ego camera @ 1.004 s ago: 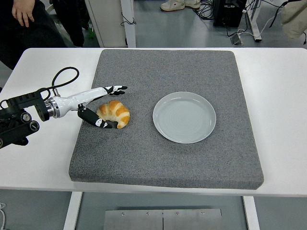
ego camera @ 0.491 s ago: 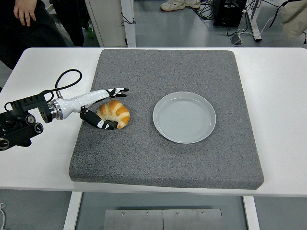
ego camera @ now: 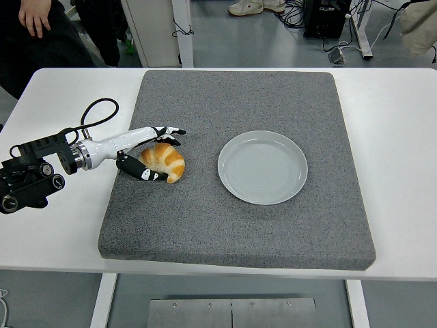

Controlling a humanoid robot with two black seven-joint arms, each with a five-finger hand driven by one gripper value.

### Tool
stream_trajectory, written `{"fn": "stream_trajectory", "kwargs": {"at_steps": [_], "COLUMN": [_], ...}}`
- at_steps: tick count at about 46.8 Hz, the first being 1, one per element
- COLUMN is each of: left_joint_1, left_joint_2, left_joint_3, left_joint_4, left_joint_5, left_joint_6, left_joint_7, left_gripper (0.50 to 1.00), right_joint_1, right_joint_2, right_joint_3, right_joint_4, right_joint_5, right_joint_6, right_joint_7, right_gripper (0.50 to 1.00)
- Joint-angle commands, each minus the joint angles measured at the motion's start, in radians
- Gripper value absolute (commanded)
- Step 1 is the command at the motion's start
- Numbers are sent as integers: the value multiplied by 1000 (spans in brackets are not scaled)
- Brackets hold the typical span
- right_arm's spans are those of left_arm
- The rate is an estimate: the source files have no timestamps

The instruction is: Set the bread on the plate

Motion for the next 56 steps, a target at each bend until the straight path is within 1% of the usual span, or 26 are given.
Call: {"fn": "stream_trajectory", "kwargs": {"at_steps": [1, 6, 9, 12, 14, 23, 30, 36, 43, 49, 56], "left_joint_1": [-1, -1, 1, -1, -2, -40, -73, -102, -169, -237, -320], "left_joint_2": [-1, -1, -1, -1, -1, 1, 2, 2, 4, 7, 16], "left_joint_3": [0, 0, 0, 0, 0, -2, -2, -3, -2, -2, 0], "left_joint_4": [3, 5, 5, 5, 5, 25, 31, 52, 92, 153, 166], "left_joint_5": [1, 1, 1, 1, 1, -1, -3, -9, -15, -15, -15], "left_joint_6": [0, 0, 0, 0, 0, 8, 8, 8, 11, 18, 18], "left_joint_7": [0, 0, 0, 0, 0, -1, -18, -20, -14, -15, -20], "left_gripper": [702, 624, 566, 536, 500, 500, 500, 500, 500, 500, 500], "right_joint_1": [-1, -3, -3, -3, -3, -3, -3, -3, -3, -3, -1], "right_joint_2": [0, 0, 0, 0, 0, 0, 0, 0, 0, 0, 0], "right_joint_3": [0, 0, 0, 0, 0, 0, 0, 0, 0, 0, 0], "right_joint_4": [-1, -1, -1, -1, -1, -1, -1, -1, -1, -1, -1], "right_joint_5": [0, 0, 0, 0, 0, 0, 0, 0, 0, 0, 0], "right_joint_6": [0, -1, 0, -1, -1, -1, -1, -1, -1, 0, 0], "right_joint_7": [0, 0, 0, 0, 0, 0, 0, 0, 0, 0, 0], "right_gripper": [1000, 1000, 1000, 1000, 1000, 1000, 1000, 1000, 1000, 1000, 1000]}}
